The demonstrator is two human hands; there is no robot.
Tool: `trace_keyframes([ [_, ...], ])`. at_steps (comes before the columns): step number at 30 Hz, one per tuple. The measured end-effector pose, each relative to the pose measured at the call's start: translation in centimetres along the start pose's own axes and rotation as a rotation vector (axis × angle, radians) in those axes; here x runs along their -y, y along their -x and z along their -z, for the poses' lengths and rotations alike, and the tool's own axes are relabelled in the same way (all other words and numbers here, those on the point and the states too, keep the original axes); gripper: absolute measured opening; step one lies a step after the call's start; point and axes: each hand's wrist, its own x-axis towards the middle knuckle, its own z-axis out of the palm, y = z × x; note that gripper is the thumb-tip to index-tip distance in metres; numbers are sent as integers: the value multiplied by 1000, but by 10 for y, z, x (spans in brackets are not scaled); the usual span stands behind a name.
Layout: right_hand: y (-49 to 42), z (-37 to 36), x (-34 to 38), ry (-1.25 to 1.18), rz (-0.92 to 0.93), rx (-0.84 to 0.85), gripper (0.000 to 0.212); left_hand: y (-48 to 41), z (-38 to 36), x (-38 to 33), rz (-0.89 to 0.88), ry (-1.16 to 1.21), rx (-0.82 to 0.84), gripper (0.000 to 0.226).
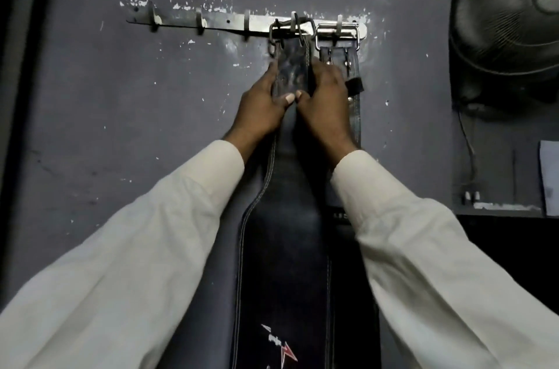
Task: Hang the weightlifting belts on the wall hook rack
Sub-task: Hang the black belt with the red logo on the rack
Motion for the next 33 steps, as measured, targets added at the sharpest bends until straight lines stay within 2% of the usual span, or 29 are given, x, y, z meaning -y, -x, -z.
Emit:
trace_keyframes([
  [2,34,0,0,-58,30,-47,61,33,-4,6,4,36,-20,66],
  [4,70,1,-2,-101,-34,-66,62,67,-7,20,71,71,12,61],
  [8,138,11,-6,-129,-244,-26,43,138,-8,38,205,199,93,53],
  [11,182,21,-12,-101,-377,5,35,175,-5,38,289,331,33,55],
  [14,210,34,-17,-100,-448,49,32,202,-7,39,354,368,-6,63],
  [18,206,49,-17,-119,-558,147,31,209,-3,35,454,437,-49,53],
  [20,208,55,-16,-72,-566,231,40,213,2,36,550,452,-3,53],
  [22,217,56,-16,-58,-593,323,55,228,7,40,627,457,86,62],
  [25,225,52,-17,-131,-627,339,75,245,11,45,663,503,118,62],
  [27,231,54,-9,-117,-623,339,72,252,15,44,669,540,134,51],
  [31,272,59,-5,-131,-711,374,60,293,11,54,722,531,304,40],
  [33,285,59,-9,-126,-711,319,54,310,8,54,733,527,263,32],
])
